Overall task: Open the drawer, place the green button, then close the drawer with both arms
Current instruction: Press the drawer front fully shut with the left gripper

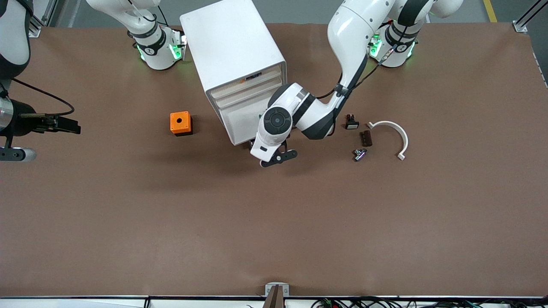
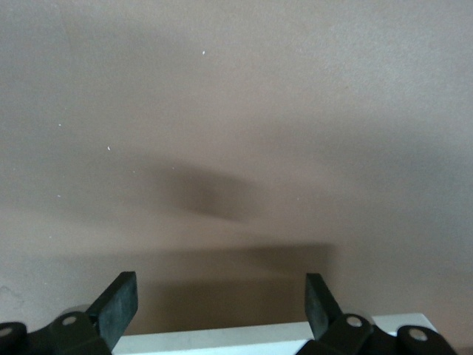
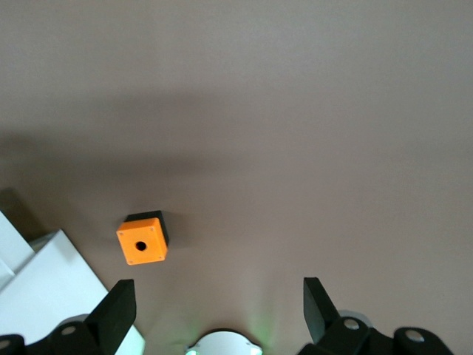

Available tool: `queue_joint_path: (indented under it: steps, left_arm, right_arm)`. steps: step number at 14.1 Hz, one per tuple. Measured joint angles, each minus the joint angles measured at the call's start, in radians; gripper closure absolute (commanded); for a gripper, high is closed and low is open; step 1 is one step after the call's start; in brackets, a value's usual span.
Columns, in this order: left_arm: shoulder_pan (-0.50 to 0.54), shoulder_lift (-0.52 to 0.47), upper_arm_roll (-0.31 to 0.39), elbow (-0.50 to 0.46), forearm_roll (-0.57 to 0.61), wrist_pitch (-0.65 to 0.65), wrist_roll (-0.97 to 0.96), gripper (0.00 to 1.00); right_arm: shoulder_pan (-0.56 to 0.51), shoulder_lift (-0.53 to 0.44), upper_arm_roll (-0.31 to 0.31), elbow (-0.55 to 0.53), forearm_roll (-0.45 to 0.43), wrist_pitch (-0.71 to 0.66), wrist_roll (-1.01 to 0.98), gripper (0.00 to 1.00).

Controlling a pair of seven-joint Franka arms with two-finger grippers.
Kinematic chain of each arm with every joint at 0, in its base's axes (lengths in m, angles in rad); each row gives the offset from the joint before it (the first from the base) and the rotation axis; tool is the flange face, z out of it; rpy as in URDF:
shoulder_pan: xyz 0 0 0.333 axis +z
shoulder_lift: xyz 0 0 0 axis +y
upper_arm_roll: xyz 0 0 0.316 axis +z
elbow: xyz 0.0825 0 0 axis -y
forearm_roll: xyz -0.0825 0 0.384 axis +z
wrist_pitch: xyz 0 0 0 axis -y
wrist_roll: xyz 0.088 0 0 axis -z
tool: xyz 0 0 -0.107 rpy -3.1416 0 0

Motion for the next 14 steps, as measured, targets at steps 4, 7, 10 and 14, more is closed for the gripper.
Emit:
queue_joint_path:
  steps: [4, 7, 10, 14]
  left_arm:
    - [-0.008, 0.000, 0.000, -0.013, -0.001, 0.000, 0.000, 0.00]
    - [-0.016, 0.000, -0.001, -0.020, -0.001, 0.000, 0.000, 0.00]
    - [-0.026, 0.000, -0.001, -0.021, -0.004, 0.000, 0.000, 0.00]
    - [-0.050, 0.000, -0.001, -0.029, -0.066, 0.000, 0.000, 0.00]
  right_arm:
    - [-0.003, 0.000, 0.001, 0.000, -0.017, -0.004, -0.035, 0.00]
    - [-0.006, 0.000, 0.001, 0.001, -0.018, -0.015, -0.038, 0.00]
    - [-0.009, 0.000, 0.001, 0.001, -0.019, -0.018, -0.039, 0.00]
    - [-0.015, 0.000, 0.001, 0.002, -0.019, -0.024, -0.040, 0.00]
